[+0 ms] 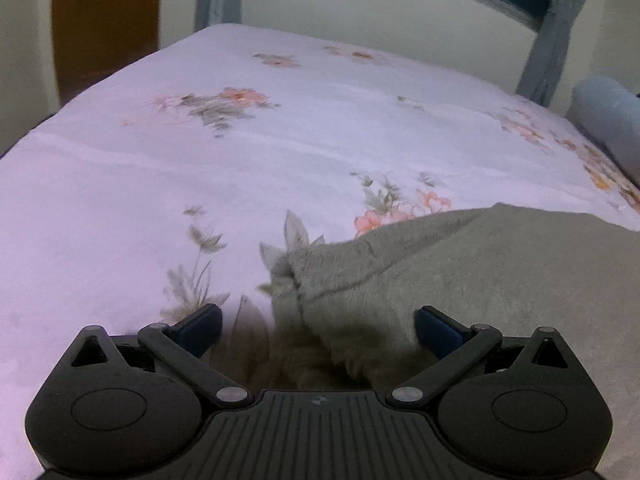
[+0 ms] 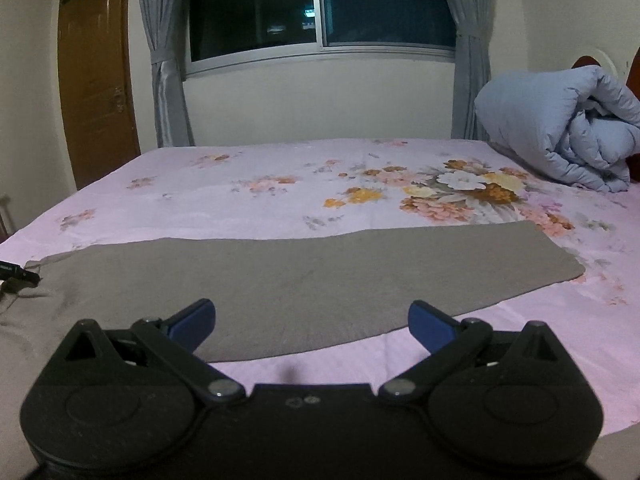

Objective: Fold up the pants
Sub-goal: 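Grasp the waistband of the grey sweatpants with the left gripper while the right gripper grasps the leg hem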

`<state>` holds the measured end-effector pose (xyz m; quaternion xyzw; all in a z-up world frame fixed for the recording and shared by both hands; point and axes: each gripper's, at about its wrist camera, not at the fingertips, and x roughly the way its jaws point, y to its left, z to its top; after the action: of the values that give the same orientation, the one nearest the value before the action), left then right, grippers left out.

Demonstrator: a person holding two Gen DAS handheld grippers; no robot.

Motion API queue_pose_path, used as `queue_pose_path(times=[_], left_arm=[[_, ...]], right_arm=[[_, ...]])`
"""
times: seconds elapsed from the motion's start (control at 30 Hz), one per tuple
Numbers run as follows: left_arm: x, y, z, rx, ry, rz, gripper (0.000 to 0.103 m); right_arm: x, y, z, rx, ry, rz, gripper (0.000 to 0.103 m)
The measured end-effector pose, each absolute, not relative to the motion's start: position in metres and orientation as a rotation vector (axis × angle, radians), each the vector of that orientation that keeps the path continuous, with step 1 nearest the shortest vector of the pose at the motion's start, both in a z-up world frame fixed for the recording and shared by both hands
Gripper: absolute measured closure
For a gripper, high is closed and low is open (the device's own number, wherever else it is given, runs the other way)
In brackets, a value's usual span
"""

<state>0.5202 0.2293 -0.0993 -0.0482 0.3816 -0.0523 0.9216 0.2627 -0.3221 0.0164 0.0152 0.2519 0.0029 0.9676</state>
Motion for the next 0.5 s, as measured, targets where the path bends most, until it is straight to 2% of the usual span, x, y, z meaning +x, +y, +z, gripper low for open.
queue_pose_path(times=[0.03,0.1,0.13,0.17,0.23,0.27,0.37,0.5], left_arm=[[0.522,0.230,-0.101,-0.104,0.785,-0.118,0.001],[0.520,0.231,-0.101,-0.112,0.780,-0.133,0.020],[0.520,0.232,-0.100,-0.124,0.778,-0.142,0.026],[0.522,0.232,-0.100,-0.134,0.780,-0.159,0.038],[0.521,0.231,-0.098,-0.144,0.784,-0.179,0.047],[0.520,0.233,-0.097,-0.156,0.785,-0.198,0.063],[0.508,0.235,-0.086,-0.191,0.753,-0.234,0.082],[0.487,0.238,-0.065,-0.233,0.660,-0.256,0.086]], right_arm=[[0.263,-0.323,0.016,0.032,0.511,0.006,0.006],[0.264,-0.325,0.014,0.043,0.516,0.006,0.006],[0.264,-0.327,0.013,0.052,0.519,0.004,0.006],[0.267,-0.329,0.012,0.057,0.524,0.003,0.006],[0.274,-0.331,0.011,0.060,0.532,0.001,0.006],[0.276,-0.332,0.010,0.065,0.534,0.001,0.006],[0.284,-0.333,0.011,0.074,0.548,0.022,0.006],[0.308,-0.333,0.017,0.011,0.577,0.093,0.006]])
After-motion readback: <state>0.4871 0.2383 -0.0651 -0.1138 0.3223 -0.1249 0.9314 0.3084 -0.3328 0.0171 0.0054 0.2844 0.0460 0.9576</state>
